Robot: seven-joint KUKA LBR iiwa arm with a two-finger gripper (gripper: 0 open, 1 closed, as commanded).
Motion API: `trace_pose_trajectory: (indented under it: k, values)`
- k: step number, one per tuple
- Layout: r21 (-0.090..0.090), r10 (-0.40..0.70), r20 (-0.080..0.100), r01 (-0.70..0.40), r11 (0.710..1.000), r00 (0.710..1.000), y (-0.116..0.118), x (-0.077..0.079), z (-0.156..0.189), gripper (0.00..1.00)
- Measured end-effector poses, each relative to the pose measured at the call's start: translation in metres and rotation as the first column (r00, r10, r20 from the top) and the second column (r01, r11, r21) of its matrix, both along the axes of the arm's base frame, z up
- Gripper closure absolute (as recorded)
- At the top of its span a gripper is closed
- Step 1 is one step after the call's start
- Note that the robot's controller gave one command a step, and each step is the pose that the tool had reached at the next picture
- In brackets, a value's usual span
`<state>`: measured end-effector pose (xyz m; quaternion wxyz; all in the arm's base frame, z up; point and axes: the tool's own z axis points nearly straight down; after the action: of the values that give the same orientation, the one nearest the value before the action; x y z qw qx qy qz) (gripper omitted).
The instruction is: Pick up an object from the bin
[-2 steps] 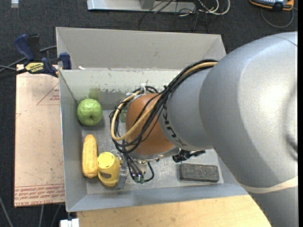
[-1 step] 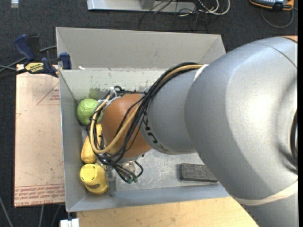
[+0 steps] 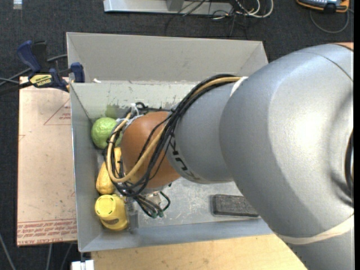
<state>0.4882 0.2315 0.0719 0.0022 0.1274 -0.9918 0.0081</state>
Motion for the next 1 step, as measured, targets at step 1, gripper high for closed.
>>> trace_pose_trajectory:
  k: [1]
  values:
    - [0.002, -0.002, -0.004, 0.002, 1.000, 1.000, 0.0003, -0.0020, 0.0069, 1.00]
